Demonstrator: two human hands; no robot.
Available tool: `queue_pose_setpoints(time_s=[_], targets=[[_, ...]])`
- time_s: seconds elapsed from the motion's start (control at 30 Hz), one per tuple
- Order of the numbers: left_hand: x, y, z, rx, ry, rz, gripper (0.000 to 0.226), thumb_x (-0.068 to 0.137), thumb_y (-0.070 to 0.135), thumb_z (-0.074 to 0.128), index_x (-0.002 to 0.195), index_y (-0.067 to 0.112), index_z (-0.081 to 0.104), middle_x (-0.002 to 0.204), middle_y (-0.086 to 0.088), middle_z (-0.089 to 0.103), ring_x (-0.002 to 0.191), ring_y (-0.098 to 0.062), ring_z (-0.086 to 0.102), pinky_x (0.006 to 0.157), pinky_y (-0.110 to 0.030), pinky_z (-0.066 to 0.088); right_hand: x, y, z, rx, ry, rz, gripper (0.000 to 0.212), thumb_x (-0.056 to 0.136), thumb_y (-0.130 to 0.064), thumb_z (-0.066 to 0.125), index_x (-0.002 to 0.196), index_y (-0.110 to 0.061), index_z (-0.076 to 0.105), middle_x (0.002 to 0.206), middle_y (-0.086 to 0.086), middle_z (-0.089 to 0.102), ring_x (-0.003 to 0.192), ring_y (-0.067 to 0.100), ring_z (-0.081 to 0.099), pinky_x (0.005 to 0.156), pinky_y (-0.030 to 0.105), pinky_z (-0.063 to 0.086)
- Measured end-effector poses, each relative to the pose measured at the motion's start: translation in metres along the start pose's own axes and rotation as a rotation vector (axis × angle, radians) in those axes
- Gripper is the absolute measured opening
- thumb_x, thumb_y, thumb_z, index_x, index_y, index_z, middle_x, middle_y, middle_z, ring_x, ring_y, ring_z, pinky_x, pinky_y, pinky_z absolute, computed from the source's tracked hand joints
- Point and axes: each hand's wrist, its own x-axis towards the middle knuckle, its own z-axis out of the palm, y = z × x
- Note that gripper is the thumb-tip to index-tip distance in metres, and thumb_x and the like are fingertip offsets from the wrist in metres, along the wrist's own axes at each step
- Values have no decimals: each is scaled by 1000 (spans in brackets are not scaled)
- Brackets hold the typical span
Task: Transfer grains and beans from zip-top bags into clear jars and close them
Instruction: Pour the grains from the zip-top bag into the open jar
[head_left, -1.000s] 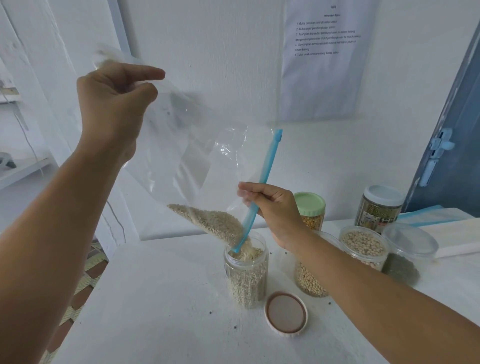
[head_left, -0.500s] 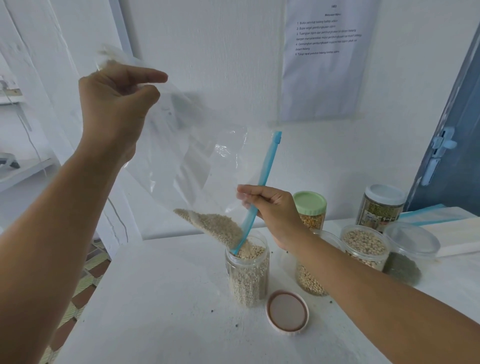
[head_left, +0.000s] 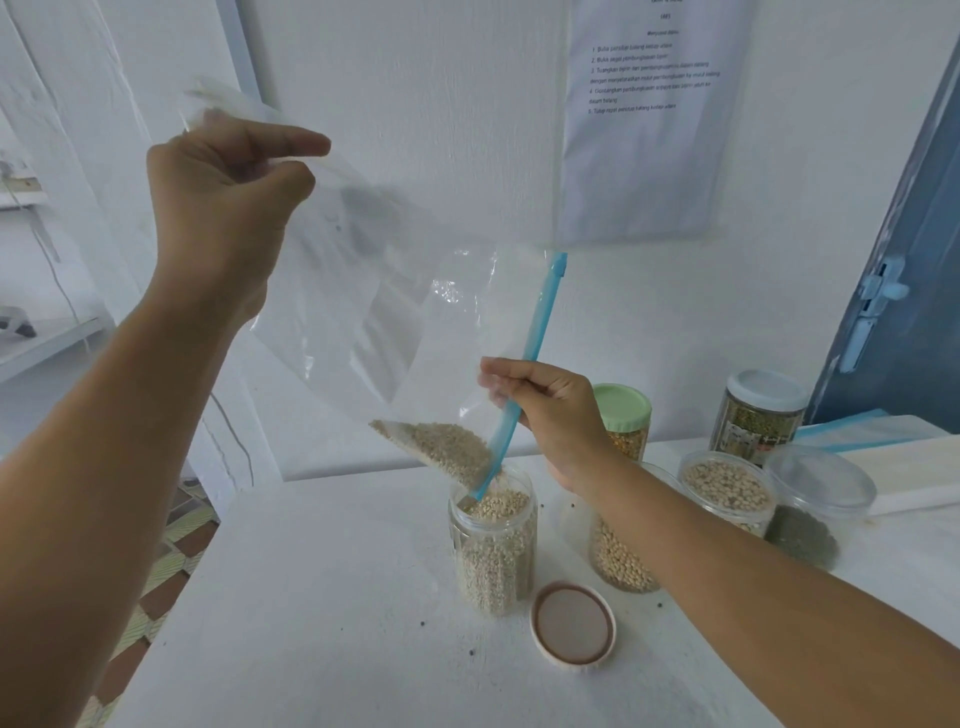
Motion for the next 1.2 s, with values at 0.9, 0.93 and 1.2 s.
queue_pose_setpoints(time_s=[0.9, 0.93, 1.2], targets=[[1, -2, 5, -4, -12, -2, 35, 77, 7, 65, 100, 26, 84, 86, 16, 73, 80, -5, 63, 77, -21, 51, -7, 5, 0, 24, 8, 47, 21, 96, 4, 66, 102, -10, 81, 110, 6, 79, 110, 18, 73, 96, 28, 58], [0, -1, 6, -4, -16, 3, 35, 77, 6, 65, 100, 26, 84, 86, 16, 73, 81, -4, 64, 78, -20, 51, -7, 5, 0, 19, 5, 46, 21, 96, 4, 66, 103, -10, 81, 110, 6, 79, 110, 18, 73, 96, 27, 58], [0, 3, 10, -4, -39, 31, 36, 77, 6, 65, 101, 25, 83, 88, 13, 73, 83, -1, 65, 80, -18, 51, -8, 6, -1, 11, -1, 38, 24, 97, 5, 64, 102, -11, 81, 112, 8, 79, 112, 21, 73, 101, 33, 57]])
